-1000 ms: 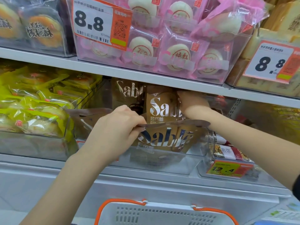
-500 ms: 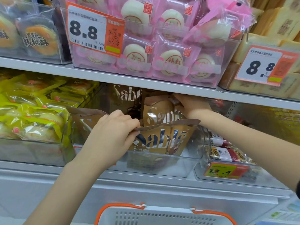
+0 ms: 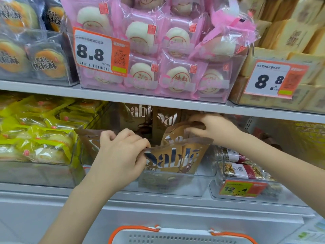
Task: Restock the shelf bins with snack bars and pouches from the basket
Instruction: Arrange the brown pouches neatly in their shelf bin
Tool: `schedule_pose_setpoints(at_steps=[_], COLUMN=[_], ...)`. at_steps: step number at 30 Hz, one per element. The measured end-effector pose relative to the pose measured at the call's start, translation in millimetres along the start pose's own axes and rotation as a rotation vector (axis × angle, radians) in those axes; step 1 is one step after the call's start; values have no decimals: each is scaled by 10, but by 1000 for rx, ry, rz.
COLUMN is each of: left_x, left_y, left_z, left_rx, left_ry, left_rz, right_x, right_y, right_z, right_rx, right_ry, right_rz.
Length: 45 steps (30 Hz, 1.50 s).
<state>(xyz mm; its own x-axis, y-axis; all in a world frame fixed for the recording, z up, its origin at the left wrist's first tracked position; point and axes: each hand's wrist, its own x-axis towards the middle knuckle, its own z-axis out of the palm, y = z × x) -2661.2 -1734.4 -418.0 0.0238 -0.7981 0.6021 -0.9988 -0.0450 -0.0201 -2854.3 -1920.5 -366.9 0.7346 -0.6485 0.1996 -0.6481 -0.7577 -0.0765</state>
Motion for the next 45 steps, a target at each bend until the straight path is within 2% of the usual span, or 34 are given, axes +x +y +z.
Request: schedule_pose_setpoints(at_steps=[3, 5, 8, 10, 11, 13, 15, 17, 19, 22, 24, 26, 29, 31, 33, 35, 39, 42, 45], left_x=[26, 90, 274, 435, 528, 719, 875, 963, 977, 910, 869, 877, 908, 872, 788, 689, 527, 359, 109], left_y=[-32, -93, -293, -482, -562, -658, -660, -613, -603, -588, -558, -519, -613, -802, -949, -1041, -986, -879, -748], left_z=[-166, -329, -454, -420, -388, -306, -177, -48, 86, 175, 190, 162, 5, -139, -233, -244, -302, -418, -528], left_rx=[60, 33, -223, -428, -450, -379, -270, -164, -91, -33, 65, 270, 519, 562, 444, 260, -65, -166, -254], left_ry=[-51, -136, -370, -498, -578, -843, -1083, -1226, -1285, -1256, -1156, -1069, -886, -760, -724, -735, -745, -703, -636], left_rz=[-8, -40, -191, -275, -274, -225, -210, -207, -170, -92, -13, 72, 89, 92, 41, 66, 12, -55, -130], right_x=[-81, -141, -263, -353, -384, -434, -481, -512, -530, -542, -535, -525, -513, -499, -459, -407, -350, -365, -385], right_y=[8, -9, -45, -55, -50, -16, 11, 17, 31, 58, 73, 83, 77, 64, 48, 38, 17, 5, -46], right_z=[-148, -244, -255, -156, -87, 33, 95, 105, 120, 144, 163, 168, 187, 215, 227, 218, 180, 160, 144], right_rx=[140, 320, 342, 281, 298, 382, 418, 431, 425, 421, 425, 420, 419, 416, 429, 445, 435, 425, 361], right_ry=[-88, -258, -499, -462, -404, -286, -248, -244, -244, -220, -191, -176, -143, -103, -61, -39, -67, -58, 53], right_rz=[-47, -93, -167, -222, -232, -231, -220, -224, -235, -261, -288, -297, -280, -235, -175, -125, -79, -52, 3])
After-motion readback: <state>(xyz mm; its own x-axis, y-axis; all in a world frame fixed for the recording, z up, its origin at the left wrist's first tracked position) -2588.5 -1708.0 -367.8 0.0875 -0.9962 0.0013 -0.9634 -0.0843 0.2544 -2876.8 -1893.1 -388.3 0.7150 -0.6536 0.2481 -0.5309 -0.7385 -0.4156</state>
